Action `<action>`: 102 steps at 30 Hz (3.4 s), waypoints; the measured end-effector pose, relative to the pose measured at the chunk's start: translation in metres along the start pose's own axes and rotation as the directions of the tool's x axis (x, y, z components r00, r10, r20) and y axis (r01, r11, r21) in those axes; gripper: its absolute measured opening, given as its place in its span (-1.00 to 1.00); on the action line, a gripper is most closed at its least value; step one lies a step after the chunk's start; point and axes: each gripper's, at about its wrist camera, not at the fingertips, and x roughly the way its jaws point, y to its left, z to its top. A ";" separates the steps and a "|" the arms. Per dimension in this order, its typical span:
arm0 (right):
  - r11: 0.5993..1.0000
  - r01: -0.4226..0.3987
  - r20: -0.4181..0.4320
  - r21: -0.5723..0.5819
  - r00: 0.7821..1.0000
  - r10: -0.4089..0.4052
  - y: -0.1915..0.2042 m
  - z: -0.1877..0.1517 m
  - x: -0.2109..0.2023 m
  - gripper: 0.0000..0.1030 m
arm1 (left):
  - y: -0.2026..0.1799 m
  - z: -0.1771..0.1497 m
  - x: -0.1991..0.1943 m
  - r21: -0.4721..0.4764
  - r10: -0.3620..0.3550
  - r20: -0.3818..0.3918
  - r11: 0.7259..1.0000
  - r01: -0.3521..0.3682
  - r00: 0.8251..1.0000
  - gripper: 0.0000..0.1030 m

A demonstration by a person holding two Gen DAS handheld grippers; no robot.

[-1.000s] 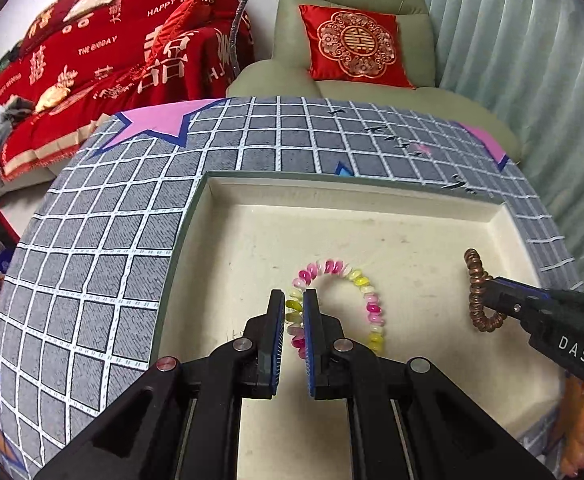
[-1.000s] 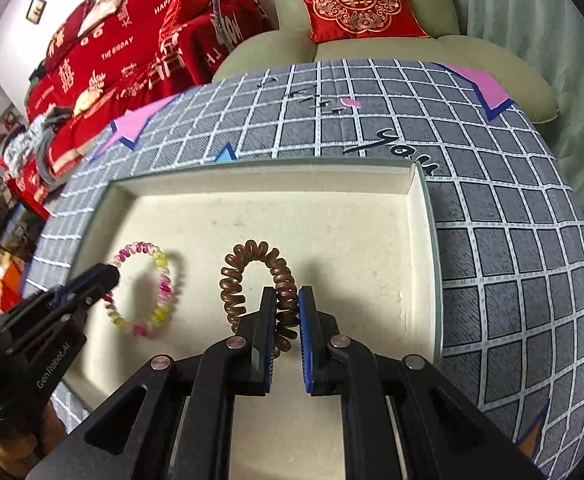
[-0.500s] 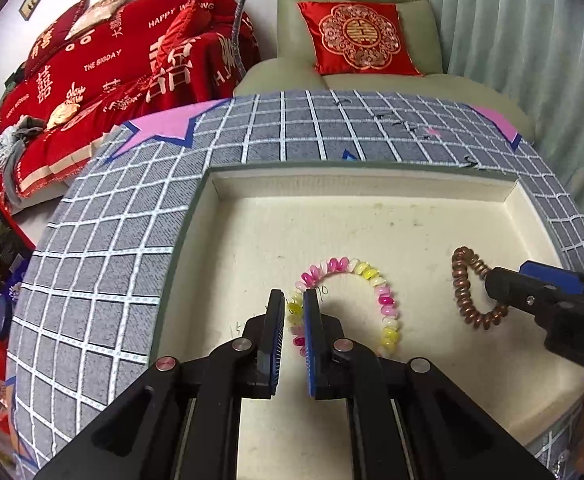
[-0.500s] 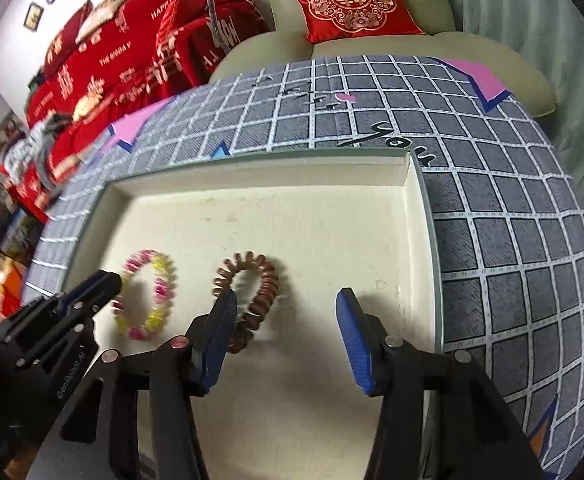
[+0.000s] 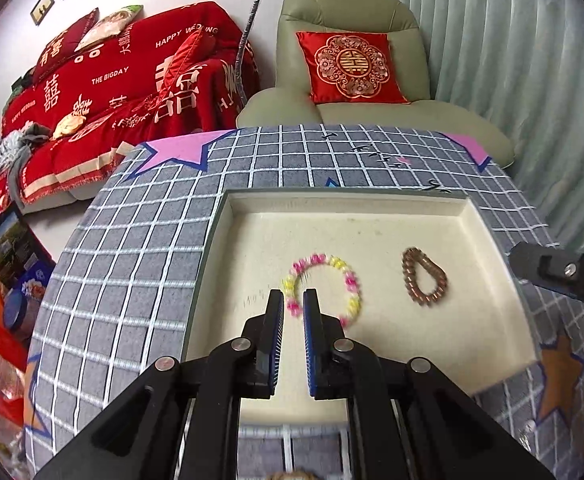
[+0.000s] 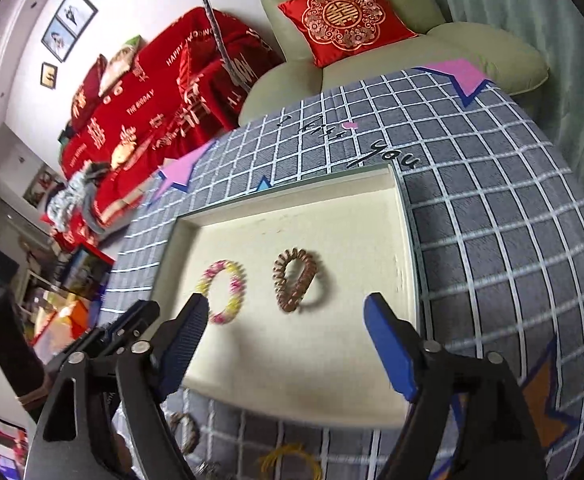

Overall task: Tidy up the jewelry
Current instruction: 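Withdraw both tools from the tray toward the remaining jewelry, then grasp the silver charm with the right tool while the left tool grasps the wooden beaded bracelet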

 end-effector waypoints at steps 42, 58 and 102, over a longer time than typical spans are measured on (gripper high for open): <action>0.967 0.248 -0.079 -0.053 0.965 -0.251 -0.061 -0.170 -0.081 1.00 | 0.041 -0.149 -0.077 -0.018 0.056 -0.070 0.998 -0.057 0.996 1.00; 0.944 0.304 -0.069 -0.125 0.947 -0.314 -0.039 -0.161 -0.055 0.81 | 0.041 -0.120 -0.032 -0.014 -0.012 -0.138 1.000 0.010 0.990 0.88; 0.970 0.217 0.021 -0.112 0.976 -0.216 -0.034 -0.145 -0.075 -0.75 | 0.036 -0.105 -0.062 -0.044 -0.178 -0.053 0.983 0.176 0.983 -0.59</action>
